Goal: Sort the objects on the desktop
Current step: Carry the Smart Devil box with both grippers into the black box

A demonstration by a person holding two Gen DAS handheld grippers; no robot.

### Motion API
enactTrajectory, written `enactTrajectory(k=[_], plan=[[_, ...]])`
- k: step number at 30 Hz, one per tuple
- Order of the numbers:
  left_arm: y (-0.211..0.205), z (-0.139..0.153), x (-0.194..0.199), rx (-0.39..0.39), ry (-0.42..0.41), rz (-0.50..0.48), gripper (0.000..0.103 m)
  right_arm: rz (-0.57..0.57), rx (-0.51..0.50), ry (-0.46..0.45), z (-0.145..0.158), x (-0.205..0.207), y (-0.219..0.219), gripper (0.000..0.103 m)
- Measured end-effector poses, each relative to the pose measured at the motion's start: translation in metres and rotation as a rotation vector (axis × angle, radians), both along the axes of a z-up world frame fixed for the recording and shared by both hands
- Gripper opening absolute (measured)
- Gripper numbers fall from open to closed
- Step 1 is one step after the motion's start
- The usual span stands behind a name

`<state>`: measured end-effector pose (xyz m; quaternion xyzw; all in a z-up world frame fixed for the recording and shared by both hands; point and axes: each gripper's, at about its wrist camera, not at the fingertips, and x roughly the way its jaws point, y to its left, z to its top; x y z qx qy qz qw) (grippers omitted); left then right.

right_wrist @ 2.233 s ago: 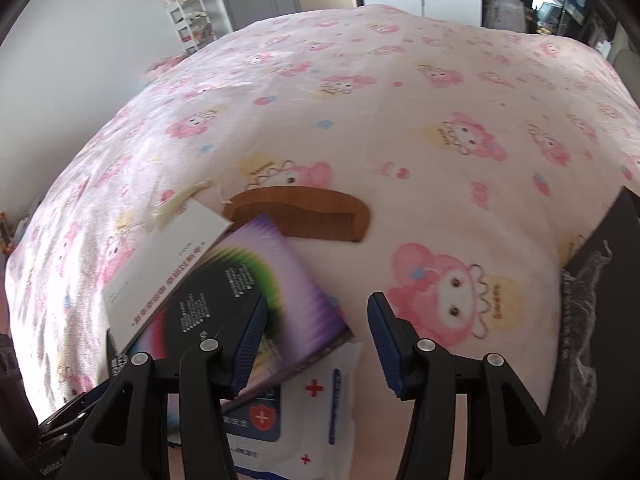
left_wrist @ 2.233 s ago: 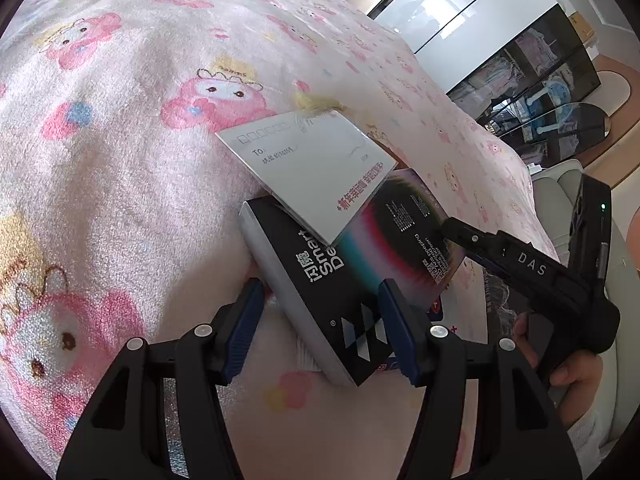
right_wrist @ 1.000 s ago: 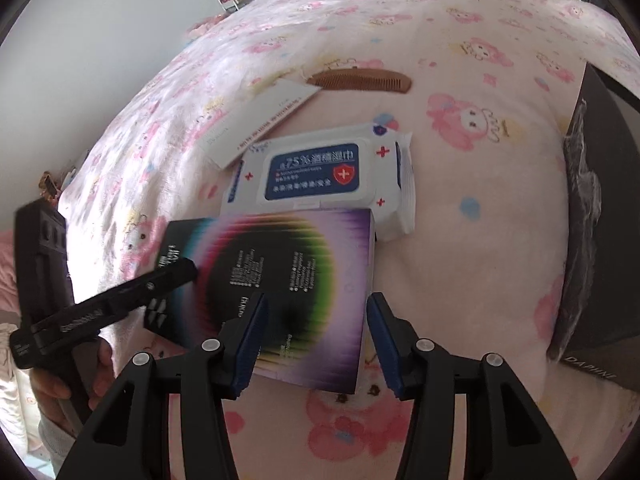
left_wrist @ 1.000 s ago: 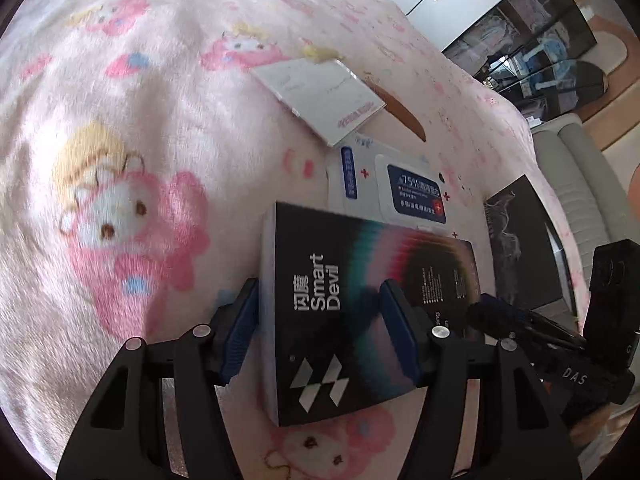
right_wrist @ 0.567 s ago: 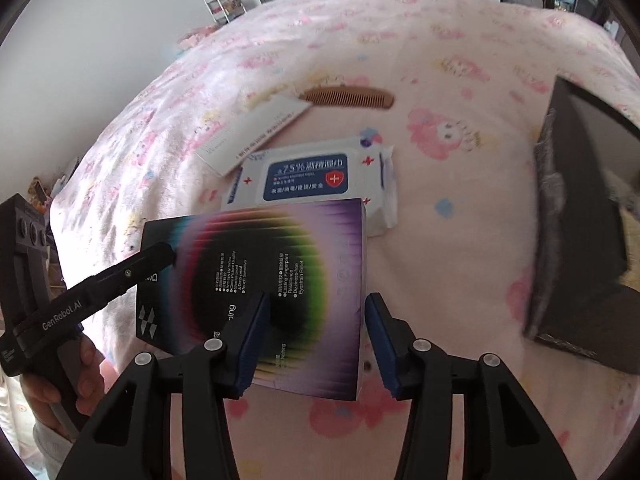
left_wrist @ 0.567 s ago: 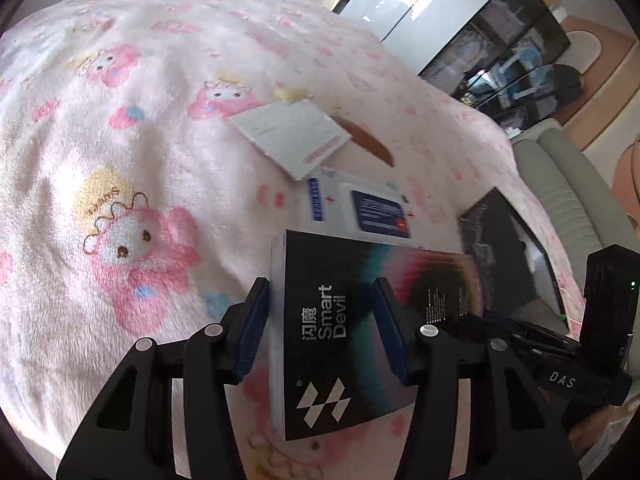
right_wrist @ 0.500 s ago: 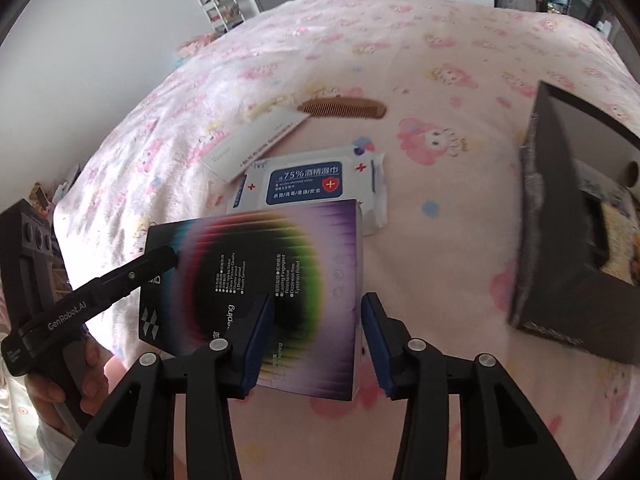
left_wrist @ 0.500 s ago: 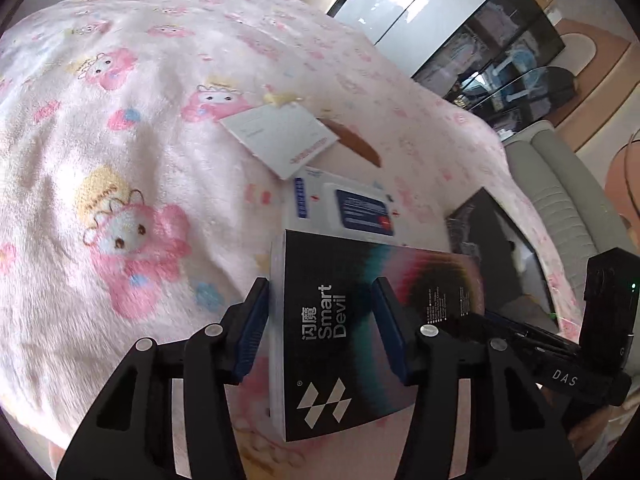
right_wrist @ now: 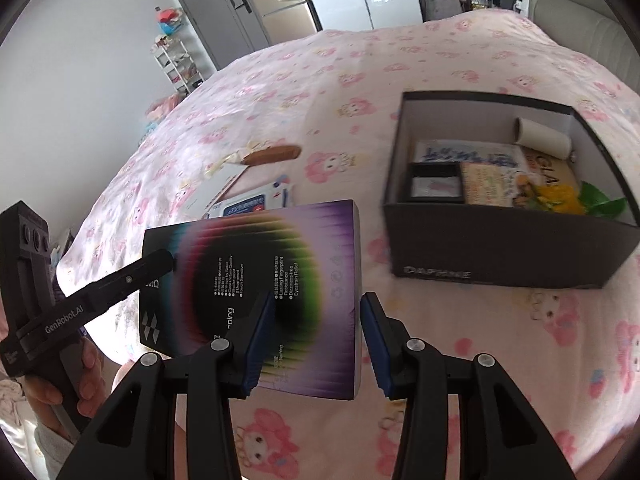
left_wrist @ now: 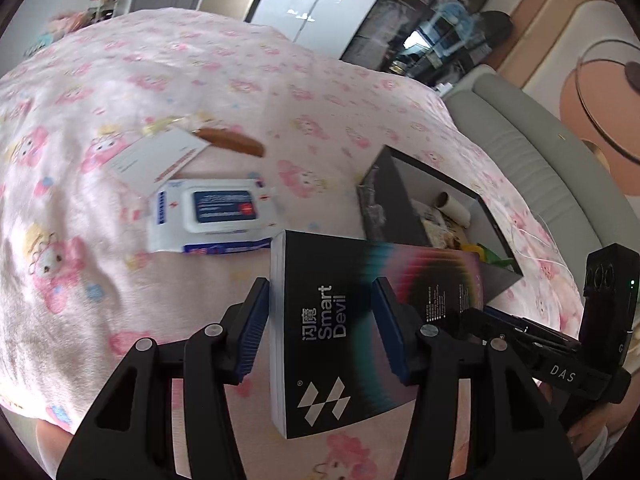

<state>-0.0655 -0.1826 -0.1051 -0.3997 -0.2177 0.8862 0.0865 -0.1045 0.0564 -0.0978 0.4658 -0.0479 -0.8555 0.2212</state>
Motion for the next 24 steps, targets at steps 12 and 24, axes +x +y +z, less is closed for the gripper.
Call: enactTrajectory(k=[12, 24], plan=[[0.11, 0.043, -0.032, -0.042, 0.047, -0.141, 0.055, -0.156, -0.034, 0.089, 0.036, -0.006, 0.103, 0.04], [0.185, 0.062, -0.091, -0.036, 0.06, -0.214, 0.055, -0.244, -0.08, 0.12, 0.052, -0.029, 0.181, 0.04]])
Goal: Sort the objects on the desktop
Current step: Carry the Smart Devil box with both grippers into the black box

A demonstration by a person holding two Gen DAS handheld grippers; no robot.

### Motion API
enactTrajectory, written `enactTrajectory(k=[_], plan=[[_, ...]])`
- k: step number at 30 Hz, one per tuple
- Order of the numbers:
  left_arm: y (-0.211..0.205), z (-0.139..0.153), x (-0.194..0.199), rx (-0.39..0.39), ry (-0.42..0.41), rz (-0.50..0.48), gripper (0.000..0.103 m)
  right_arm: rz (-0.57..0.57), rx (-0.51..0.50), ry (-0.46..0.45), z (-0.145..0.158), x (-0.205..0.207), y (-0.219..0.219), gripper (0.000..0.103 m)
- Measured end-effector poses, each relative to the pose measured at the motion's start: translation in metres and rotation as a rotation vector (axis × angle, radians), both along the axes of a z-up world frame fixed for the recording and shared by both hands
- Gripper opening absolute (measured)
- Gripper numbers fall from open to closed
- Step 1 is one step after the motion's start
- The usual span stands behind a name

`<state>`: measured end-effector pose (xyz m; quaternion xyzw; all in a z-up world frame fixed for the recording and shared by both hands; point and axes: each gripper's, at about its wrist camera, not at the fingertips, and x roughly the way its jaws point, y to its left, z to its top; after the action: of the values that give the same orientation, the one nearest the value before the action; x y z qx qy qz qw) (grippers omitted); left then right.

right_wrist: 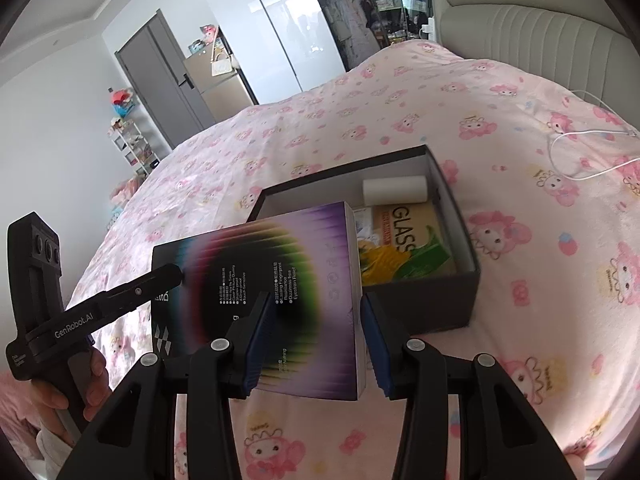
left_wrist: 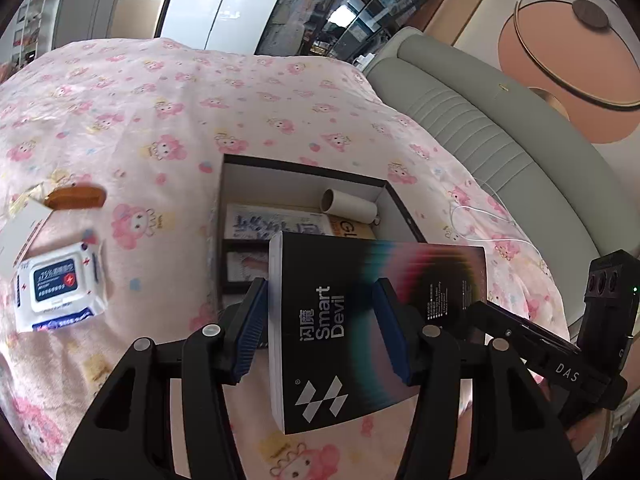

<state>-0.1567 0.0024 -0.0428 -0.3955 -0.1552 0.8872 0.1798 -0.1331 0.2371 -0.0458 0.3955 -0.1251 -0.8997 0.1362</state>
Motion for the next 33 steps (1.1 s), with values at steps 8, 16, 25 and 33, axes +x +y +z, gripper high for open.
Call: enactTrajectory(k=[8, 16, 25, 33], plan=[[0.016, 0.006, -0.021, -0.023, 0.016, -0.005, 0.055, -0.011, -0.004, 0.01, 0.001, -0.019, 0.015, 0.04], [0.018, -0.006, -0.041, -0.017, -0.001, -0.004, 0.055, -0.016, -0.007, -0.005, -0.007, -0.04, 0.021, 0.04], [0.022, -0.043, -0.091, -0.014, -0.057, 0.018, 0.055, -0.026, 0.021, -0.067, -0.035, -0.088, 0.023, 0.04], [0.021, -0.078, -0.131, 0.007, -0.148, 0.039, 0.055, -0.04, 0.05, -0.133, -0.061, -0.128, 0.023, 0.04]])
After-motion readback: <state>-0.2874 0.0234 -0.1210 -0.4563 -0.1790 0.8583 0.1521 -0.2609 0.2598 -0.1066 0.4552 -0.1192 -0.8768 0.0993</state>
